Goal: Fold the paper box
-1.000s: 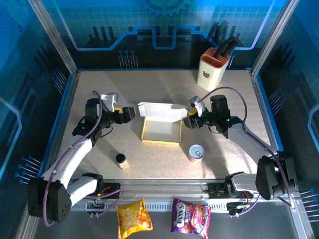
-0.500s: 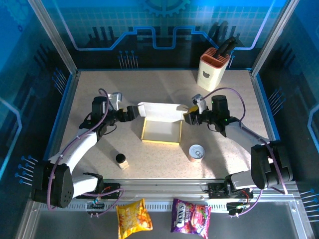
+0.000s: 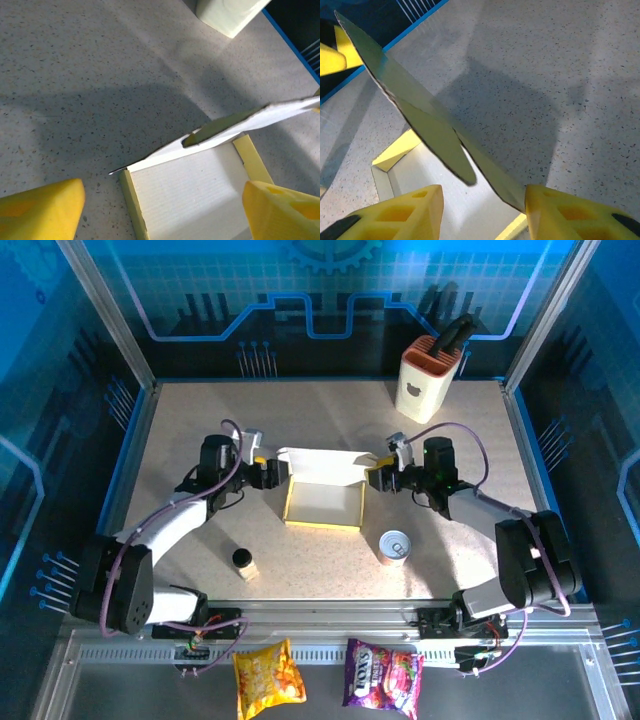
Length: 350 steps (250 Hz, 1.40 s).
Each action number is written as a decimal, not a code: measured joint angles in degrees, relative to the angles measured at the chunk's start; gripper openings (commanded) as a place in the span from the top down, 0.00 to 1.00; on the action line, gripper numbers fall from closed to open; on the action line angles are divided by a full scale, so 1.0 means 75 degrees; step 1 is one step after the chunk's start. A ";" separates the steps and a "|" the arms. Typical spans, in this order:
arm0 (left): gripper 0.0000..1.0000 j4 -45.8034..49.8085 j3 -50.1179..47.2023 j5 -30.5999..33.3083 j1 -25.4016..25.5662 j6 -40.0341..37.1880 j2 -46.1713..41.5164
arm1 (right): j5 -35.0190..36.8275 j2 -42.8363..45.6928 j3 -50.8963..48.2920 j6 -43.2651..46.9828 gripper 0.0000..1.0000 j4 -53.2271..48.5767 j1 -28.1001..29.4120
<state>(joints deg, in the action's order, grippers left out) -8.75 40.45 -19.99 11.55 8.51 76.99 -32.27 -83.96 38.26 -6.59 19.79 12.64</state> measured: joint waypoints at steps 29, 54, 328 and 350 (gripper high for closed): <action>0.24 -0.0405 -0.0131 -0.0119 -0.0003 -0.0015 0.0256 | -0.0047 -0.0187 -0.0003 -0.0154 0.58 0.0277 -0.0082; 0.26 -0.0694 -0.0256 -0.0125 0.0000 -0.0047 0.0367 | -0.0108 -0.0303 -0.0003 -0.0198 0.61 0.0408 -0.0102; 0.68 -0.1845 -0.0213 -0.0545 0.0000 -0.0414 0.1151 | -0.0423 -0.0632 0.0262 -0.0108 0.71 0.0729 -0.0149; 0.66 -0.1845 -0.0213 -0.0545 0.0000 -0.0428 0.1151 | -0.0420 -0.0629 0.0268 -0.0064 0.72 0.0644 -0.0149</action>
<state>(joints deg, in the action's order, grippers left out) -22.59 38.85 -24.08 11.55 5.30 85.62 -35.42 -88.68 40.27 -7.07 24.62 11.53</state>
